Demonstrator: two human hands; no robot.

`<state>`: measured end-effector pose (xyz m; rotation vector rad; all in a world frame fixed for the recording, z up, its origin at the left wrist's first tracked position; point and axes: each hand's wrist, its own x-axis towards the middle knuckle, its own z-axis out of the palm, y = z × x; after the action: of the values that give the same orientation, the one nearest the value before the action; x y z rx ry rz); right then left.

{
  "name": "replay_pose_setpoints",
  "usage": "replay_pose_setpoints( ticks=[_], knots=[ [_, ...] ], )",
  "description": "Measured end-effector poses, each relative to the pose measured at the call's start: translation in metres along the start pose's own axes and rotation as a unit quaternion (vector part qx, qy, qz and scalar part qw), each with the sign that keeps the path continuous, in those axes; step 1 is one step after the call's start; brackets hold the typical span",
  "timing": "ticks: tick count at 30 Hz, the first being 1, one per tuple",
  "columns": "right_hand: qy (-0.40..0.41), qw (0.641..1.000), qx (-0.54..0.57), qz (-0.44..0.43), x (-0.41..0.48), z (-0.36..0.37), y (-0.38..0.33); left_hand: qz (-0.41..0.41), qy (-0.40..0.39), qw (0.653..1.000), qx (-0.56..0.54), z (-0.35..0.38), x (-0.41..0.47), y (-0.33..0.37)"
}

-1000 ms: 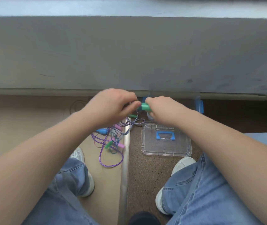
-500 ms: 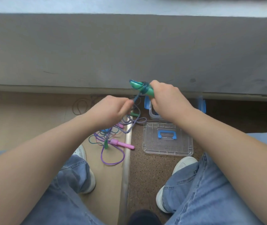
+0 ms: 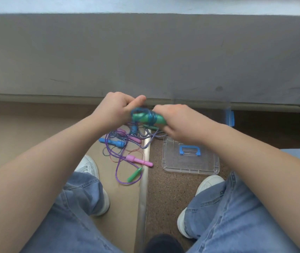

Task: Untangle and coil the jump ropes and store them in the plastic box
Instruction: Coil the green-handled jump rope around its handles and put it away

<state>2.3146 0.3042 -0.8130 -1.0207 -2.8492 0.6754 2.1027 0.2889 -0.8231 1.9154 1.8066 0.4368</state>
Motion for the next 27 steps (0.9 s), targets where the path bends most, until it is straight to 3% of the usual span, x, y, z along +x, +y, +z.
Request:
replay_pose_setpoints(
  ticks=[2, 6, 9, 12, 15, 18, 22, 24, 27],
  knots=[
    [0.041, 0.998, 0.023, 0.048, 0.001, -0.002, 0.005, -0.016, 0.004, 1.0, 0.001, 0.005, -0.003, 0.003],
    [0.095, 0.979, 0.045, 0.177, 0.005, -0.003, 0.022, 0.075, -0.055, 0.994, 0.059, 0.021, -0.017, 0.019],
    [0.04, 0.979, -0.024, 0.197, 0.005, 0.002, 0.03, 0.18, -0.093, 0.973, 0.112, 0.027, -0.023, 0.027],
    [-0.058, 0.983, -0.063, 0.165, 0.003, 0.015, 0.026, 0.235, -0.052, 0.954, 0.177, 0.016, -0.019, 0.027],
    [-0.117, 0.985, -0.067, 0.111, 0.002, 0.02, 0.018, 0.24, -0.007, 0.948, 0.208, 0.007, -0.012, 0.02],
    [-0.133, 0.987, -0.087, 0.035, 0.001, 0.016, 0.01, 0.168, 0.006, 0.972, 0.165, 0.004, -0.005, 0.014],
    [-0.094, 0.995, -0.028, -0.011, -0.001, 0.004, 0.005, -0.049, -0.097, 0.994, -0.009, 0.007, -0.002, 0.009],
    [-0.058, 0.997, 0.041, -0.011, -0.003, -0.001, 0.007, -0.167, -0.158, 0.956, -0.184, 0.013, -0.004, 0.009],
    [-0.004, 0.995, 0.096, 0.018, -0.004, -0.002, 0.011, -0.226, -0.143, 0.881, -0.391, 0.018, -0.004, 0.02]
  ],
)
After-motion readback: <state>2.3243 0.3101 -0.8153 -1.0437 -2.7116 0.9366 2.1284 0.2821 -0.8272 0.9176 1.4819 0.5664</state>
